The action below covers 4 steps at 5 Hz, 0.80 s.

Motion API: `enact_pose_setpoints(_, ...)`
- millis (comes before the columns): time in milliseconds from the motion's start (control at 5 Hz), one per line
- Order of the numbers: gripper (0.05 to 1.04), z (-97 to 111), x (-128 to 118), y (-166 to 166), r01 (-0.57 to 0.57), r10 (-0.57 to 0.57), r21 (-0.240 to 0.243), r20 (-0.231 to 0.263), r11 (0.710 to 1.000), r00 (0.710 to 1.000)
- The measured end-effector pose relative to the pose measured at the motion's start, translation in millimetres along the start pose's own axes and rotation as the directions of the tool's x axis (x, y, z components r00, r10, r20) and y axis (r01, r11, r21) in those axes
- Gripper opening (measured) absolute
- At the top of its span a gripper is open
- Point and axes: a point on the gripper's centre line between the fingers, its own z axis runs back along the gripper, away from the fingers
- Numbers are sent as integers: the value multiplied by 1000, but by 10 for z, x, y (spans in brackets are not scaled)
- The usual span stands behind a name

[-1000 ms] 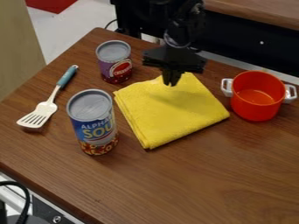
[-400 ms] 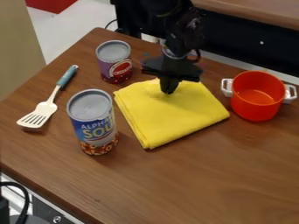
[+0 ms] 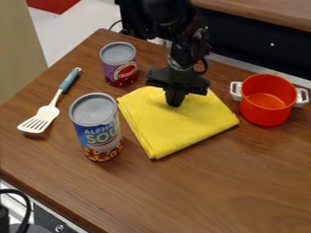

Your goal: Le bras du robot tire la serviette devant la marmite

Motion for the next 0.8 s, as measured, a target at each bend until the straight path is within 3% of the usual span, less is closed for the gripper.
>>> enact_pose_setpoints(400,52,130,-295,-195,36,-36,-33,-7,999,999)
enact_pose_setpoints(600,52,177,-466,-320,30,-30,-41,17,999,999)
enact_pose_setpoints(800,52,259,-636,-467,19,-19,-74,-5,997,1000)
